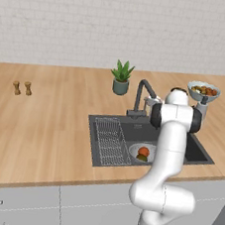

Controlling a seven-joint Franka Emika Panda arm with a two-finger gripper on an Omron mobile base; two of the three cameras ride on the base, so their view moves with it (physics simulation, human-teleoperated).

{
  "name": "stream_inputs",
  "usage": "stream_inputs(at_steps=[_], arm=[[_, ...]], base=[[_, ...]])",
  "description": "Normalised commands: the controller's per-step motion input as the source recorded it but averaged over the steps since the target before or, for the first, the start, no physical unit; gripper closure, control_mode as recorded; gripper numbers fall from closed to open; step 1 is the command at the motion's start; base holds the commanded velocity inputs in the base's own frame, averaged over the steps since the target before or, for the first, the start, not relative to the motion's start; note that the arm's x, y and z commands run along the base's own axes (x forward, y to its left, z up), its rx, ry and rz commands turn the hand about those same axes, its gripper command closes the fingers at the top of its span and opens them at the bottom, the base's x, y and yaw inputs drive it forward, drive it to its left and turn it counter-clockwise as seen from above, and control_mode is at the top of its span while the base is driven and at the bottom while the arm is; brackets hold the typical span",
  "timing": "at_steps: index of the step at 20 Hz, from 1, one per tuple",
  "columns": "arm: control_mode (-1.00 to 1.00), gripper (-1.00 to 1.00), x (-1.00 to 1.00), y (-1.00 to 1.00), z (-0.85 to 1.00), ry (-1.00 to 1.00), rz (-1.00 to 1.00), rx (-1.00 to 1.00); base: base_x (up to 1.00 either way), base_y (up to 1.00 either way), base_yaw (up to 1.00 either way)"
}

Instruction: Put the colander in the sink, put the mango, orange in the colander, and turn on the sink faucet and pour water over the colander.

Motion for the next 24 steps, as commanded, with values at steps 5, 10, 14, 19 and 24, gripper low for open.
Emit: stream_inputs(at_steps=[5,10,14,19,24], arm=[[-1.00,1.00,0.00,-0.52,0.00,0.00,-0.05,0.00],[-1.00,1.00,0.00,-0.63,0.00,0.00,-0.06,0.00],[-1.00,1.00,0.00,-0.69,0.00,0.00,-0.06,0.00],[-1.00,1.00,-0.05,-0.60,0.00,0.00,-0.05,0.00],[-1.00,1.00,-0.14,-0.51,0.00,0.00,-0.03,0.00]], base=[[0.00,0.00,0.00],[0.00,0.00,0.00],[0.00,0.00,0.00],[0.00,0.00,0.00],[0.00,0.00,0.00]])
